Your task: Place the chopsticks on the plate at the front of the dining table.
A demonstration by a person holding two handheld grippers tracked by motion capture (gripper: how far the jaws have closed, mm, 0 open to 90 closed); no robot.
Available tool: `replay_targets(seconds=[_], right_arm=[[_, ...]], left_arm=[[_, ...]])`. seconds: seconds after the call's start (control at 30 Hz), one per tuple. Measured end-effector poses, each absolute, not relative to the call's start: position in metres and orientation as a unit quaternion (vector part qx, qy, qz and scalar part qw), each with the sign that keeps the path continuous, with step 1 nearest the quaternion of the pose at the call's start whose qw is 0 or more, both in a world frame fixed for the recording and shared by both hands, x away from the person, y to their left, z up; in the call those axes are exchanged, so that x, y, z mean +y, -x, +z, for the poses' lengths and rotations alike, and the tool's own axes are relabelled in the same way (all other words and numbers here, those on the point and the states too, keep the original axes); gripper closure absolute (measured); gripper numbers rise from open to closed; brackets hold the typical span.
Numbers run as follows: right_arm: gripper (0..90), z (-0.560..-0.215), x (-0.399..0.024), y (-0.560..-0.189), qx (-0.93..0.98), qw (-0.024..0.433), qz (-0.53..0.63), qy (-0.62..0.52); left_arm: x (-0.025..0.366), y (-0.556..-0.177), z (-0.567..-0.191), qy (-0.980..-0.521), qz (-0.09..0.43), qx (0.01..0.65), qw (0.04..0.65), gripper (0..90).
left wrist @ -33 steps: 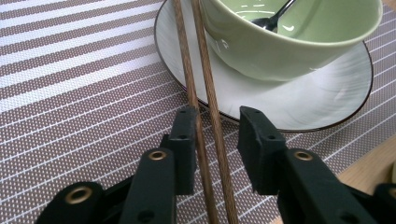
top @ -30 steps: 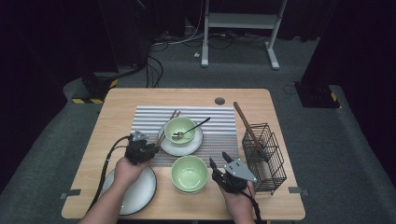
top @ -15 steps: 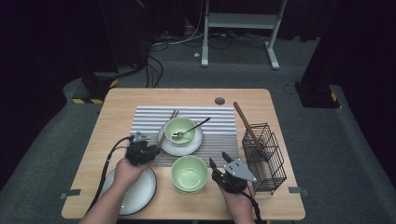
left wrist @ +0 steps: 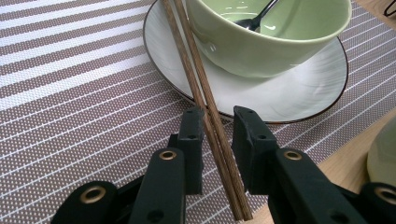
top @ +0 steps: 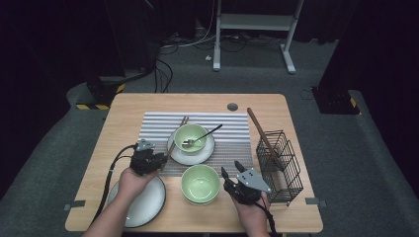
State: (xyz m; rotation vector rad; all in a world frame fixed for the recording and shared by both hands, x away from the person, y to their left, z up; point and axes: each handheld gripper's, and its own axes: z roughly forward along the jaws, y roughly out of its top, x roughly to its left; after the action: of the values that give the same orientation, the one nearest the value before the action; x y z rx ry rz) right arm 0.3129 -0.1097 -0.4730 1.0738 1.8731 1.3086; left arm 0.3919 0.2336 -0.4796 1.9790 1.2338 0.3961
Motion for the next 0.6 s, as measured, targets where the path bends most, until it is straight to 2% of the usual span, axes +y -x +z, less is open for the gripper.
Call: replay_targets(seconds=[0.6], right_arm=[[47.3, -0.4732, -0.1101, -0.3127, 0.707, 0.303, 0.494, -0.406]], left_arm=[[0.2355, -0.3933, -0.4843, -0.775, 0.154, 0.490, 0.369, 76.8]])
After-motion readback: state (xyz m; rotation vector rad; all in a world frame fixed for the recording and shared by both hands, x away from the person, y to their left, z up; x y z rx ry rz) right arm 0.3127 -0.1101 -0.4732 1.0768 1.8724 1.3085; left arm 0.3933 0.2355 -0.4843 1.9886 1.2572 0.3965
